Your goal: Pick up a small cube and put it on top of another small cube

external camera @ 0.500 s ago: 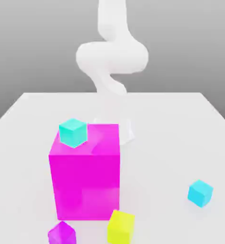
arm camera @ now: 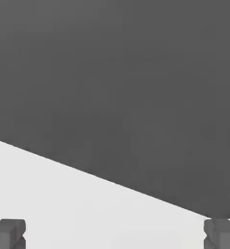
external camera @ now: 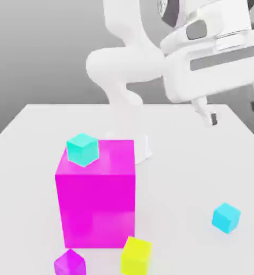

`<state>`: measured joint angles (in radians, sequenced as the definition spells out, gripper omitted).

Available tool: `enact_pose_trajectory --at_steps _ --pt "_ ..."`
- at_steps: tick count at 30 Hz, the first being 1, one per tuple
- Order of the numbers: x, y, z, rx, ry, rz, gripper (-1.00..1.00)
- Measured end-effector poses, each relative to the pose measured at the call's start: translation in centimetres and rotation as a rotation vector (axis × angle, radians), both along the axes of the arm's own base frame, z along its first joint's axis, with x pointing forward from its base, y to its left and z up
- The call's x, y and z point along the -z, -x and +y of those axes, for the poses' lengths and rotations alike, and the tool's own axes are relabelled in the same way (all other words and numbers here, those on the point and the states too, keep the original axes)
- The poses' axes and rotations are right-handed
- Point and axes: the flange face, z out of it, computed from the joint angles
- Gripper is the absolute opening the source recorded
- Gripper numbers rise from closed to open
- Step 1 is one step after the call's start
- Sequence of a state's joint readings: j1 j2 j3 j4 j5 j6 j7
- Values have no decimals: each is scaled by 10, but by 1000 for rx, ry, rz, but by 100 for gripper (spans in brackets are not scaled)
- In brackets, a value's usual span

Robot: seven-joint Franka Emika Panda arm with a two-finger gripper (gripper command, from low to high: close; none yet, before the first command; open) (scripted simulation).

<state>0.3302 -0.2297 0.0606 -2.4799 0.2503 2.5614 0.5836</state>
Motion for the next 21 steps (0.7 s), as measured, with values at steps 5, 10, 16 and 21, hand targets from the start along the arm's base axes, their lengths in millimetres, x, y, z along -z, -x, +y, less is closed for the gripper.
enact_pose_trajectory --at_steps 5,10,16,21 --pt "88 28 48 -120 80 104 0" --pt "168 69 76 -228 191 181 0" --pt "243 92 81 -282 273 210 0" --pt "275 94 80 -282 273 214 -100"
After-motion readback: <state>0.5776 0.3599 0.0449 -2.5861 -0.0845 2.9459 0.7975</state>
